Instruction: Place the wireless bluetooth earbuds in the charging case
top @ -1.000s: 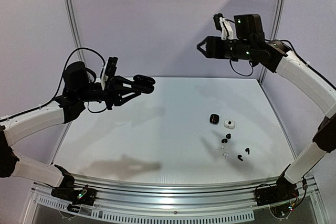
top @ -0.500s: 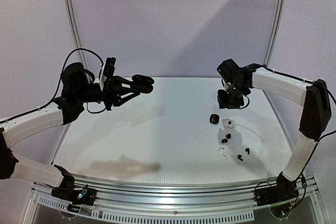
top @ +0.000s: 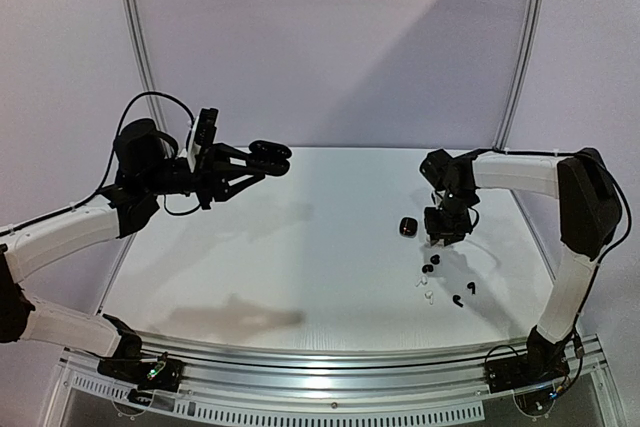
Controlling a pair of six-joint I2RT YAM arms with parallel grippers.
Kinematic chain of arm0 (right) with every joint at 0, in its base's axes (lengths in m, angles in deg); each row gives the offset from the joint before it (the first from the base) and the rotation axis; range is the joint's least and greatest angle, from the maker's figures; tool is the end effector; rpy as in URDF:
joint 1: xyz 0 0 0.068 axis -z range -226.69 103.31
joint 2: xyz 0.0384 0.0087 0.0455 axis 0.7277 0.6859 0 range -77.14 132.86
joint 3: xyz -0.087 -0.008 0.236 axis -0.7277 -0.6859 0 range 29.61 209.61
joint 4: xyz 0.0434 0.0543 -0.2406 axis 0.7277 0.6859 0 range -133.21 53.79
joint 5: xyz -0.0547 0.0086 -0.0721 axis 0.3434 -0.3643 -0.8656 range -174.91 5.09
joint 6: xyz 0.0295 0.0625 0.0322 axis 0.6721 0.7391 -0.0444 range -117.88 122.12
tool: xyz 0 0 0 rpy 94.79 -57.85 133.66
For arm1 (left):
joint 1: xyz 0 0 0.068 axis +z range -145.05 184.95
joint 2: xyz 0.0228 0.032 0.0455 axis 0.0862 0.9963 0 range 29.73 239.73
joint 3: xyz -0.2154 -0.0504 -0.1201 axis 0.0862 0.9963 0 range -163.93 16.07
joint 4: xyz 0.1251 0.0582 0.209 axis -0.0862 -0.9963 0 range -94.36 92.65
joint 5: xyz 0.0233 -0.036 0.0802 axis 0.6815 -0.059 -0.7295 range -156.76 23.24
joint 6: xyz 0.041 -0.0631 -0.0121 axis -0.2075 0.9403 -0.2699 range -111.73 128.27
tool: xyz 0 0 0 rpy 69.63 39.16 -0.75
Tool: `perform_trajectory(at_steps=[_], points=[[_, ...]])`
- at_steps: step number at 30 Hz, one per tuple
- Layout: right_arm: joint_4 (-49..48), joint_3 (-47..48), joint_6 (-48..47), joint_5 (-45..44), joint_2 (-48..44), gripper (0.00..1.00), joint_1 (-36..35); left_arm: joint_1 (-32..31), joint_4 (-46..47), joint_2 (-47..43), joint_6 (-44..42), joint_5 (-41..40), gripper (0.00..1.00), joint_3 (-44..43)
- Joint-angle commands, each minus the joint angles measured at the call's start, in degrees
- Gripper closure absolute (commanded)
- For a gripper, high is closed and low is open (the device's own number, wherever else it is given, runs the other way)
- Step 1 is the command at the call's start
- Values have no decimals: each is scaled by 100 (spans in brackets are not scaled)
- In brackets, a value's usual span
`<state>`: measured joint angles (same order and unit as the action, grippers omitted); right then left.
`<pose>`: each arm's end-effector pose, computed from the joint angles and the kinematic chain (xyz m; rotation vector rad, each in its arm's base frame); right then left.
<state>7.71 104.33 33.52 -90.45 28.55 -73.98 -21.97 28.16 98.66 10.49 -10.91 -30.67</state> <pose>0.3013 0.1484 0.1411 0.1170 2.9685 -0.0221 0.2269 -0.1751 0.3133 1.0987 1.2343 -1.1232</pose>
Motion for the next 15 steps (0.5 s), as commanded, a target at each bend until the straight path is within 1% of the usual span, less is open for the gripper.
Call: perform_trajectory(at_steps=[1, 6, 9, 15], points=[[-232, -115, -95, 203, 186, 68, 30, 72, 85, 44, 42, -3, 100, 9], [-244, -111, -177, 257, 366, 72, 32, 73, 47, 68, 42, 4, 100, -36], [-170, -122, -161, 106, 382, 75, 44, 73, 11, 70, 34, -4, 100, -51], [-140, -216, -65, -6, 49, 78, 157, 73, -28, 77, 27, -1, 100, -63]])
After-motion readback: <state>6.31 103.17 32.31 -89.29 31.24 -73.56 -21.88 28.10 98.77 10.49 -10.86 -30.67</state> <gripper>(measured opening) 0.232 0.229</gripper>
